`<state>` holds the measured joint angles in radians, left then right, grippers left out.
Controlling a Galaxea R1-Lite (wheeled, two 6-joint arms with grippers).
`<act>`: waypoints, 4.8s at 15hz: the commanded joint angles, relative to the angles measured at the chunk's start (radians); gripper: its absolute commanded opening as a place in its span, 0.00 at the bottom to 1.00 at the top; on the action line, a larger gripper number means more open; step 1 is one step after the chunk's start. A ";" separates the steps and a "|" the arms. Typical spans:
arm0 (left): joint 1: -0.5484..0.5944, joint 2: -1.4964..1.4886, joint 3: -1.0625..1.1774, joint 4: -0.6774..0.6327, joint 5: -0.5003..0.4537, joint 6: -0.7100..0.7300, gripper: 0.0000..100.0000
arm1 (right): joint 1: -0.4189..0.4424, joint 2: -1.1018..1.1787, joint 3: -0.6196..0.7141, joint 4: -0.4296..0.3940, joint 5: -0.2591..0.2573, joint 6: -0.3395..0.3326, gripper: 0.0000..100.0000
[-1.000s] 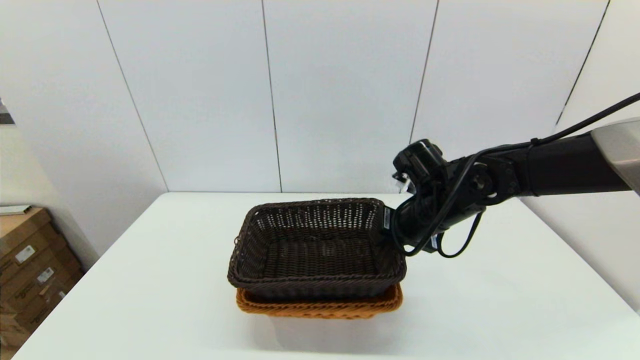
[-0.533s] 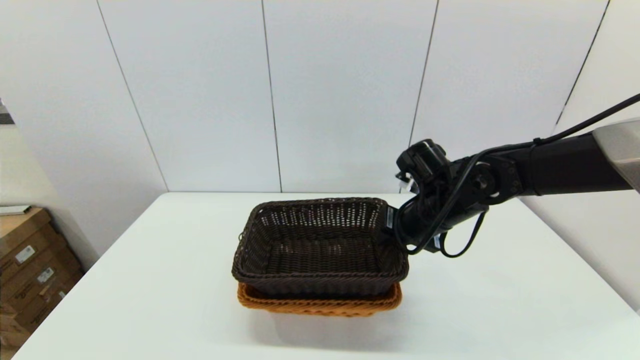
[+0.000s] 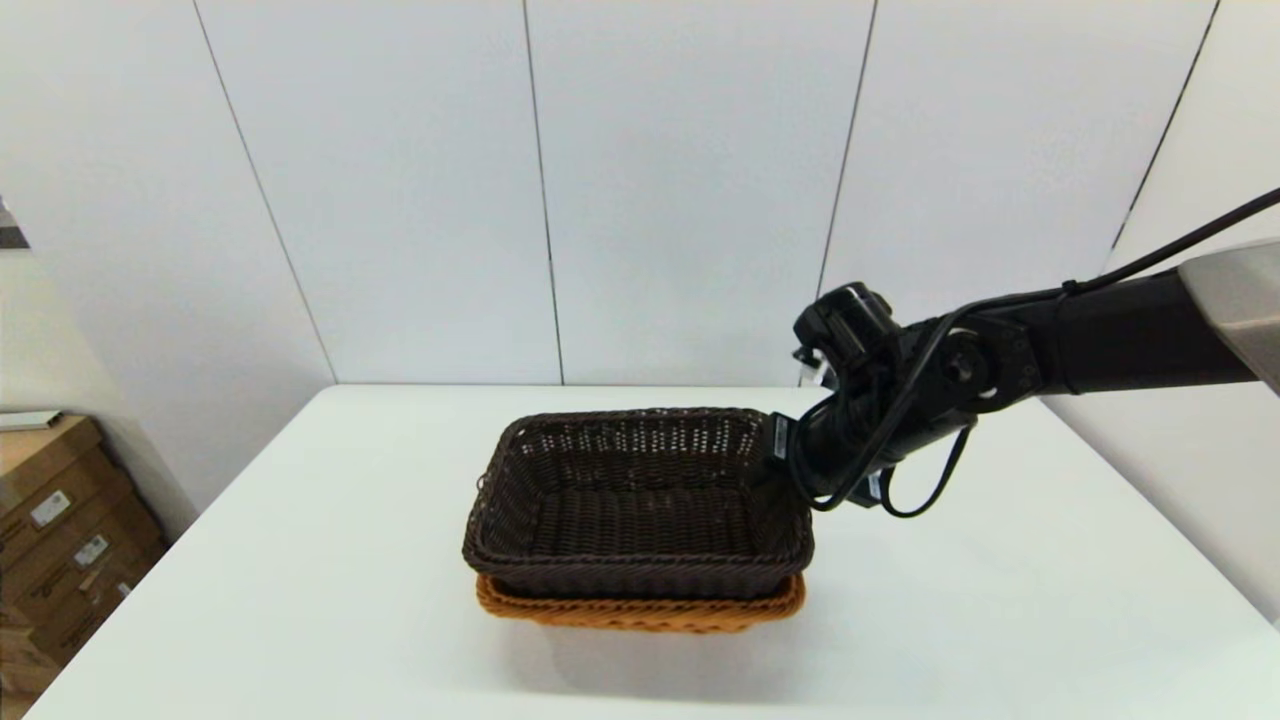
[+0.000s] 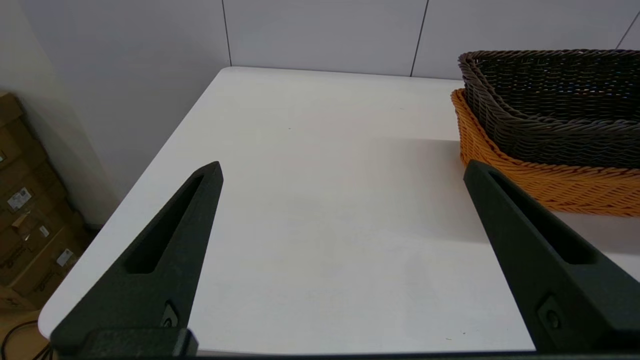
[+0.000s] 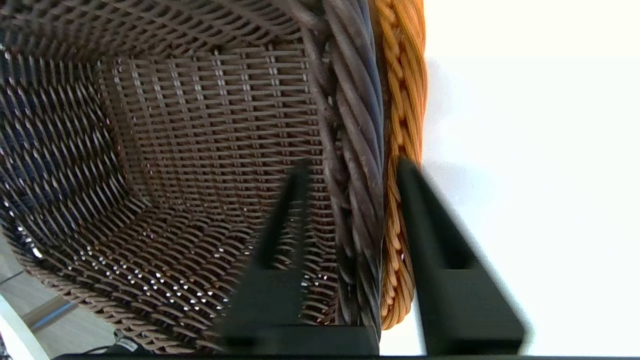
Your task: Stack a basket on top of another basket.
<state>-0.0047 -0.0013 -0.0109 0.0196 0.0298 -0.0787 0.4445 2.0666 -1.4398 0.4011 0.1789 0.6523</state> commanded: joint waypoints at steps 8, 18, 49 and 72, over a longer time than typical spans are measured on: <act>0.000 0.000 0.000 0.000 0.001 -0.001 1.00 | -0.139 -0.235 -0.004 0.007 -0.087 -0.109 1.00; 0.000 0.000 0.000 0.000 0.001 -0.001 1.00 | -0.375 -0.758 0.122 0.022 -0.191 -0.318 1.00; 0.000 0.000 0.000 0.000 0.001 -0.001 1.00 | -0.444 -2.068 1.380 -0.326 -0.200 -0.861 1.00; 0.000 0.000 0.000 0.000 0.001 -0.001 1.00 | -0.443 -2.067 1.418 -0.357 -0.199 -0.631 1.00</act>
<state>-0.0047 -0.0013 -0.0109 0.0196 0.0298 -0.0787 0.0009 -0.0019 -0.0219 0.0443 -0.0196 0.0211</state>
